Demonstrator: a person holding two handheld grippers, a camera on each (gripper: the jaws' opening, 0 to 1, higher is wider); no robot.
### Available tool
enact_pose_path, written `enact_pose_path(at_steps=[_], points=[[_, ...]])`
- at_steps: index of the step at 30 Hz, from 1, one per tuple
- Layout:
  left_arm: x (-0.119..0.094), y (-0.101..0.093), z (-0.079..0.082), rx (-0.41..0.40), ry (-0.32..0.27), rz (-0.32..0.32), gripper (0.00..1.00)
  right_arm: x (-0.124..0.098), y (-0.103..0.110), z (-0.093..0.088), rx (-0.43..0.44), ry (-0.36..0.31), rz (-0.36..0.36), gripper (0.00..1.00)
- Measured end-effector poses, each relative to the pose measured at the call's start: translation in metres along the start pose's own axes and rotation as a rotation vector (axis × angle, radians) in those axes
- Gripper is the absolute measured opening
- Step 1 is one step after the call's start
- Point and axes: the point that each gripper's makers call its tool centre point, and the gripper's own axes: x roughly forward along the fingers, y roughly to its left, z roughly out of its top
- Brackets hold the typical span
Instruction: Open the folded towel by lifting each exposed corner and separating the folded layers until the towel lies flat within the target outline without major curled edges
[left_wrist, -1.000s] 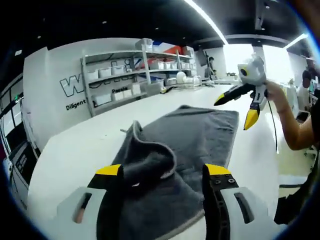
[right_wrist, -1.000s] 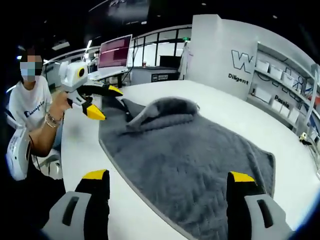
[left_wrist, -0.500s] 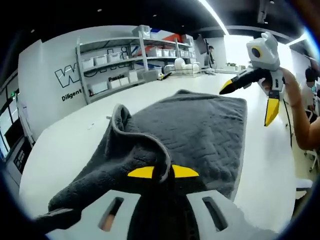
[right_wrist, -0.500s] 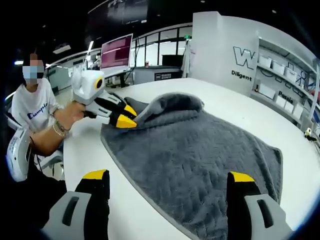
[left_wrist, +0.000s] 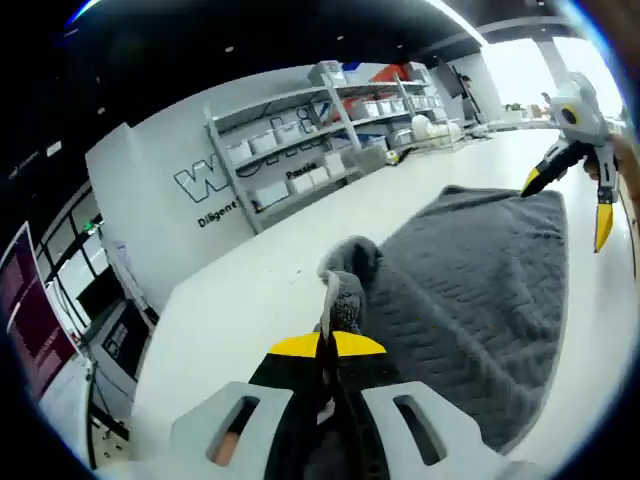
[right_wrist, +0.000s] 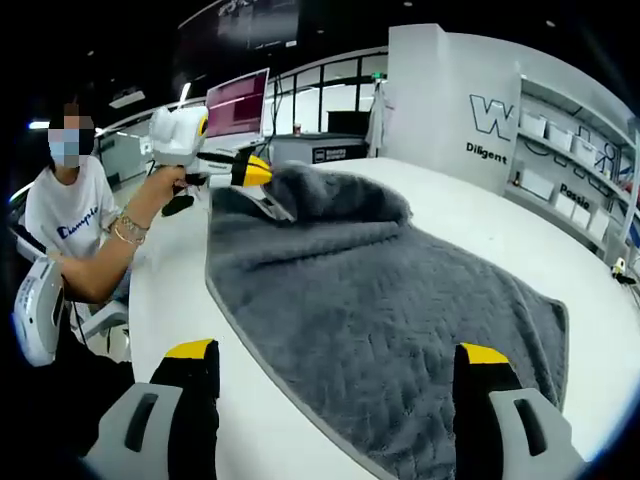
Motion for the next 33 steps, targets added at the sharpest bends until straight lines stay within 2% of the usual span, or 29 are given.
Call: enact_pose_path(at_steps=[2,4,5,10,11,16,18,22,28,33], points=[[-0.002,0.028,0.000,0.018,0.015,0.064,0.02,0.001,0.000,0.001,0.004,-0.002,0.001,0.99],[-0.001,0.040,0.000,0.024,0.023,0.086,0.02,0.002,0.000,0.000,0.004,0.000,0.000,0.99],[0.000,0.055,-0.003,0.042,0.043,0.120,0.02,0.002,0.001,0.000,0.005,0.002,0.001,0.99],[0.008,0.095,-0.011,0.055,0.092,0.186,0.02,0.005,0.005,0.001,-0.005,0.014,0.006,0.99],[0.008,0.108,-0.013,0.066,0.105,0.224,0.02,0.005,0.005,0.001,-0.007,0.014,0.010,0.99],[0.013,0.147,-0.017,0.154,0.179,0.311,0.02,0.007,0.007,0.005,-0.006,0.007,0.022,0.99],[0.017,0.161,-0.021,0.199,0.228,0.339,0.02,0.007,0.007,0.005,-0.004,0.007,0.022,0.99],[0.026,0.175,-0.034,0.273,0.330,0.369,0.02,0.007,0.008,0.007,-0.008,0.008,0.023,0.99],[0.053,0.177,-0.060,0.342,0.421,0.359,0.02,0.006,0.009,0.007,-0.008,0.006,0.020,0.99],[0.071,0.183,-0.090,0.403,0.498,0.374,0.02,0.001,0.006,0.004,0.001,0.001,0.013,0.99]])
